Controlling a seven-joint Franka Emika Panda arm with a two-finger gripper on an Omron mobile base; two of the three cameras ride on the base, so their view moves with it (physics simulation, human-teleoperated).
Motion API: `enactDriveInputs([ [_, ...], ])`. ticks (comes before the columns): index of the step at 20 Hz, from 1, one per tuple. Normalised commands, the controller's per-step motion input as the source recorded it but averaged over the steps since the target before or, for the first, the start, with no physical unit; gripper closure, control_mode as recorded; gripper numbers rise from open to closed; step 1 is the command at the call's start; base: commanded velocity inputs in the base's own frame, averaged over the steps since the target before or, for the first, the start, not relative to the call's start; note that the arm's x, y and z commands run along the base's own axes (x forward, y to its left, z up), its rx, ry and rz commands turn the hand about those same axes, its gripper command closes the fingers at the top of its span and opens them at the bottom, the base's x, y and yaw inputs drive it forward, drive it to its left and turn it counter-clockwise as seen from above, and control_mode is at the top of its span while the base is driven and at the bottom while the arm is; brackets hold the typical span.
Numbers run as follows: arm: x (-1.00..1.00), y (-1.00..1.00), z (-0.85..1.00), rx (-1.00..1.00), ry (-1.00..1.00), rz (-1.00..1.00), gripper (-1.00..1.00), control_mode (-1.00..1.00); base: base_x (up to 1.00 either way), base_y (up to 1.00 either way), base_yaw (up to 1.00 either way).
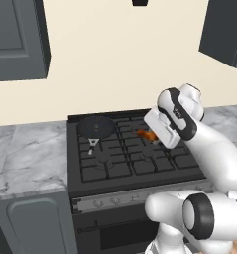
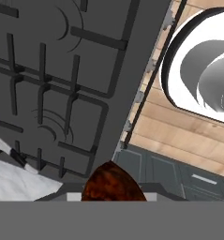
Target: Place the chicken drumstick on the plate and place the broccoli on the same plate.
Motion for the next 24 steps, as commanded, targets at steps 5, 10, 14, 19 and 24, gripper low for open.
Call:
enactDriveInputs([
  [5, -0.01, -0.08, 0.00, 0.02, 0.00, 0.00, 1.00, 1.00, -0.06, -0.01, 0.01],
  [10, 0.00, 0.00, 0.00, 0.00, 0.00, 0.00, 1.00, 1.00, -0.37, 0.00, 0.05],
  [14, 0.00, 0.00, 0.00, 0.00, 0.00, 0.00, 1.00, 1.00, -0.45, 0.00, 0.06],
  [19, 0.00, 0.00, 0.00, 0.00, 0.00, 0.00, 1.00, 1.00, -0.23, 0.00, 0.15],
  [24, 0.00, 0.00, 0.00, 0.00, 0.00, 0.00, 1.00, 1.00, -0.08, 0.00, 0.33],
])
